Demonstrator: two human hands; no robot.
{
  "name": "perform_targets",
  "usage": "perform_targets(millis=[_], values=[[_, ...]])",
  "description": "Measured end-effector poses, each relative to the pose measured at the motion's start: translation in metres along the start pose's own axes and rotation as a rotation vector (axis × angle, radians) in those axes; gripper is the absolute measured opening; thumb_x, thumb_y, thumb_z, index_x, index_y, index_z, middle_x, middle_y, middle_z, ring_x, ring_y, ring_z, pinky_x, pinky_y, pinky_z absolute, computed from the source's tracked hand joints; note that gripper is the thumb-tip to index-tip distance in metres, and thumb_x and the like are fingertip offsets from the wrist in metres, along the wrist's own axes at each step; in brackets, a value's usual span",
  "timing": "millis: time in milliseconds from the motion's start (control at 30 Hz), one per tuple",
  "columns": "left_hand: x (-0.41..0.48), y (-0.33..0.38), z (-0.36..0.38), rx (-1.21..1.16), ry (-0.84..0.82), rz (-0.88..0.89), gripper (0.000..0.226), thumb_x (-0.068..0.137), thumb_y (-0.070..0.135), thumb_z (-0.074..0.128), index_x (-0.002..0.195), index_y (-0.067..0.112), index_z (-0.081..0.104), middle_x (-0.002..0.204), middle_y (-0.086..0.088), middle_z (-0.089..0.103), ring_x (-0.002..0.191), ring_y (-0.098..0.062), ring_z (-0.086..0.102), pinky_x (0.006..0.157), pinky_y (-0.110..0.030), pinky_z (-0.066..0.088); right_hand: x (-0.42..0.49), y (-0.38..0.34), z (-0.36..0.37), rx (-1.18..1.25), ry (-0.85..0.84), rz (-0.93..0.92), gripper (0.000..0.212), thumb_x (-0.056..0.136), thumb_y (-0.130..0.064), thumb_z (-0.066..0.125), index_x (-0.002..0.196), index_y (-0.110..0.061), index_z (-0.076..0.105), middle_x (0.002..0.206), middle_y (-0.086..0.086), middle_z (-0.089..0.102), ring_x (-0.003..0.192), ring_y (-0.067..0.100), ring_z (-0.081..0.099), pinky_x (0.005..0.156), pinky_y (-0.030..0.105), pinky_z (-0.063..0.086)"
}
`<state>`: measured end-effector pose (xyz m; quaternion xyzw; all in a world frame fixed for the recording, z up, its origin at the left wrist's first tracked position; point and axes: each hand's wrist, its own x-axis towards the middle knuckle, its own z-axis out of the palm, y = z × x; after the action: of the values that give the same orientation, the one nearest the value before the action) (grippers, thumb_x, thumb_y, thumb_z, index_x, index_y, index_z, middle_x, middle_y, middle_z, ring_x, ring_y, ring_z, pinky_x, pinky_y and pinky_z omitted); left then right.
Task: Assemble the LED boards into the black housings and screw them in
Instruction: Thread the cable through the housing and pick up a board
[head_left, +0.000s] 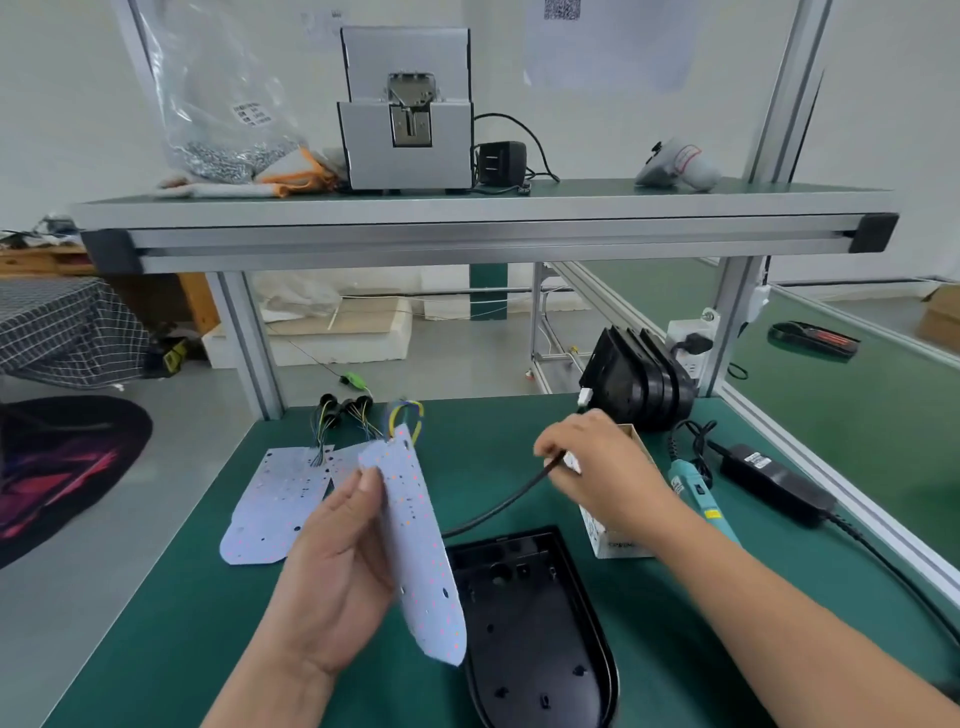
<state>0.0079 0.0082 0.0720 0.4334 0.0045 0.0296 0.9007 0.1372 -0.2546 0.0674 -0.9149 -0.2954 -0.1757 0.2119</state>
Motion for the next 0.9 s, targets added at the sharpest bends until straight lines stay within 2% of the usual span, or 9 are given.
perform_targets(millis=[167, 233, 333, 433, 500, 567, 700, 800, 900], values=[[-0.008, -0.004, 0.006, 0.032, -0.201, -0.206, 0.024, 0.088, 0.022, 0.077, 0.105, 0.009, 0.065, 0.08, -0.006, 0.063, 0.052, -0.013, 0.054, 0.045, -0.026, 0.052, 0.0, 0.018, 0.0, 0.145, -0.03, 0.09, 0.02, 0.097, -0.006, 0.069, 0.096, -0.026, 0.07, 0.119, -0.01, 0.068, 0.118, 0.009, 0.057, 0.102, 0.038, 0.049], [-0.009, -0.007, 0.006, 0.051, -0.258, -0.224, 0.027, 0.09, 0.032, 0.073, 0.107, 0.011, 0.074, 0.105, -0.012, 0.075, 0.054, -0.012, 0.055, 0.047, -0.026, 0.053, -0.002, 0.013, -0.003, 0.144, -0.004, 0.042, 0.025, 0.098, -0.002, 0.066, 0.1, -0.025, 0.074, 0.11, -0.012, 0.07, 0.108, 0.008, 0.063, 0.096, 0.037, 0.051], [-0.007, -0.014, 0.008, -0.009, -0.299, -0.251, 0.025, 0.104, 0.03, 0.061, 0.106, 0.016, 0.082, 0.142, -0.025, 0.064, 0.061, -0.012, 0.063, 0.055, -0.024, 0.056, -0.003, -0.011, -0.004, 0.108, 0.03, -0.145, 0.033, 0.094, 0.004, 0.066, 0.111, -0.02, 0.08, 0.101, -0.005, 0.071, 0.092, 0.014, 0.068, 0.085, 0.02, 0.05], [-0.006, -0.022, 0.009, -0.025, -0.348, -0.311, 0.031, 0.1, 0.031, 0.071, 0.123, 0.011, 0.078, 0.149, -0.031, 0.056, 0.072, -0.014, 0.07, 0.067, -0.026, 0.058, -0.003, -0.043, -0.004, 0.075, 0.025, -0.291, 0.026, 0.094, -0.006, 0.059, 0.108, -0.015, 0.08, 0.089, 0.004, 0.066, 0.078, 0.027, 0.065, 0.069, 0.035, 0.056], [-0.007, -0.027, 0.008, -0.034, -0.368, -0.356, 0.048, 0.1, 0.031, 0.075, 0.138, 0.003, 0.066, 0.15, -0.036, 0.048, 0.073, -0.016, 0.069, 0.069, -0.027, 0.057, -0.004, -0.06, -0.004, -0.017, 0.019, -0.353, 0.029, 0.096, -0.017, 0.056, 0.117, -0.016, 0.076, 0.081, 0.007, 0.059, 0.07, 0.03, 0.058, 0.056, 0.038, 0.051], [-0.007, -0.028, 0.008, -0.059, -0.401, -0.368, 0.05, 0.105, 0.028, 0.068, 0.146, 0.0, 0.058, 0.156, -0.046, 0.034, 0.08, -0.017, 0.069, 0.072, -0.027, 0.056, -0.003, -0.07, -0.007, -0.098, 0.02, -0.406, 0.037, 0.095, -0.021, 0.053, 0.126, -0.02, 0.073, 0.076, 0.004, 0.054, 0.067, 0.029, 0.053, 0.05, 0.036, 0.045], [-0.009, -0.023, 0.01, -0.088, -0.48, -0.364, 0.045, 0.105, 0.025, 0.065, 0.144, 0.002, 0.061, 0.147, -0.042, 0.05, 0.087, -0.02, 0.074, 0.071, -0.027, 0.058, 0.006, -0.073, -0.015, -0.304, 0.02, -0.505, 0.034, 0.094, -0.021, 0.045, 0.111, -0.029, 0.074, 0.064, -0.007, 0.041, 0.071, 0.023, 0.042, 0.049, 0.033, 0.04], [-0.017, -0.017, 0.016, -0.046, -0.432, -0.319, 0.037, 0.108, 0.025, 0.05, 0.134, 0.013, 0.072, 0.137, -0.028, 0.067, 0.064, -0.014, 0.066, 0.054, -0.022, 0.054, 0.003, -0.071, -0.014, -0.365, -0.052, -0.457, 0.024, 0.099, -0.032, 0.057, 0.119, -0.038, 0.069, 0.079, -0.01, 0.041, 0.084, 0.017, 0.043, 0.051, 0.032, 0.042], [-0.02, -0.016, 0.02, -0.058, -0.338, -0.284, 0.043, 0.105, 0.025, 0.042, 0.122, 0.014, 0.079, 0.118, -0.02, 0.075, 0.052, -0.012, 0.057, 0.043, -0.02, 0.049, 0.0, -0.07, -0.012, -0.2, -0.043, -0.44, 0.021, 0.102, -0.033, 0.05, 0.115, -0.036, 0.066, 0.089, -0.005, 0.055, 0.081, 0.022, 0.051, 0.053, 0.037, 0.05]])
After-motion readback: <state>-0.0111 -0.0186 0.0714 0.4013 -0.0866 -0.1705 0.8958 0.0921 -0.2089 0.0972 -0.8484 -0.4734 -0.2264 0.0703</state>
